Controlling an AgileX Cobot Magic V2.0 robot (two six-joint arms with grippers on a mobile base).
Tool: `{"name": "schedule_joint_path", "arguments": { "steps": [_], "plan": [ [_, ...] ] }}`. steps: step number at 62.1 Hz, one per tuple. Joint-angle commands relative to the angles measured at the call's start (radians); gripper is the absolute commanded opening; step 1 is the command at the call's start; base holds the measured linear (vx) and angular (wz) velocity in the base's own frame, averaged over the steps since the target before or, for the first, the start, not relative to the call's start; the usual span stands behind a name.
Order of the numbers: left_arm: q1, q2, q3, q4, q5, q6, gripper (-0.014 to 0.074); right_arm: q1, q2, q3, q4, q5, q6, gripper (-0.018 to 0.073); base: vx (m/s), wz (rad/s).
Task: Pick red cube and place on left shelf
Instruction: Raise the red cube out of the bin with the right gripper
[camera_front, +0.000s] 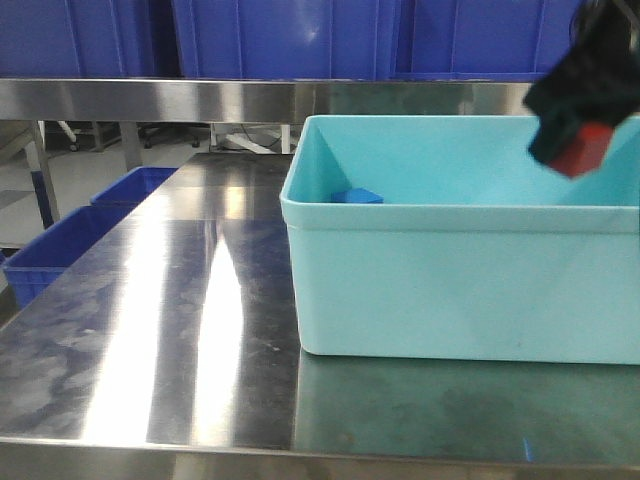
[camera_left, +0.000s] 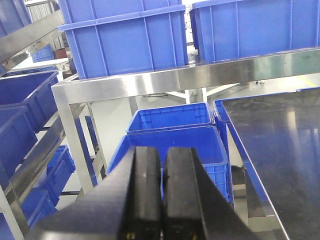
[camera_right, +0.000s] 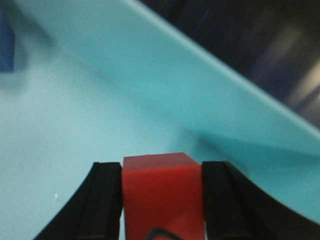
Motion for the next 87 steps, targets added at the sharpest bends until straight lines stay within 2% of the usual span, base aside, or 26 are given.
{"name": "schedule_joint_path", "arguments": {
  "steps": [1,17,30,50,70,87],
  "plan": [
    [-0.007,0.0,0.022,-0.005,-0.09,0.001,0.0106,-0.003,-0.099,-0.041,0.015,-0.125,0.004,0.0057,0.0,0.0],
    [-0.007,0.0,0.022,-0.005,-0.09,0.001,0.0106,-0.003,-0.254,-0.009,0.162,-0.296,0.004,0.0057,0.0,0.0],
    [-0.007,0.0,0.022,-0.005,-0.09,0.001,0.0106,-0.018,-0.374,0.078,0.163,-0.367,0.004,0.0057,-0.01,-0.07],
    [-0.007,0.0,0.022,-0.005,-0.09,0.001,0.0106,-0.117,-0.648,0.336,0.164,-0.433,0.004,0.0057,0.0,0.0],
    [-0.007,0.0,0.022,-0.005,-0.09,0.001,0.0106,-0.172,-0.965,0.58,0.164,-0.431,0.004,0.0057,-0.01,-0.07],
    [-0.007,0.0,0.022,-0.005,-0.09,0.001,0.0106,-0.174,-1.063,0.642,0.164,-0.42,0.004,0.0057,0.0,0.0]
  ]
}}
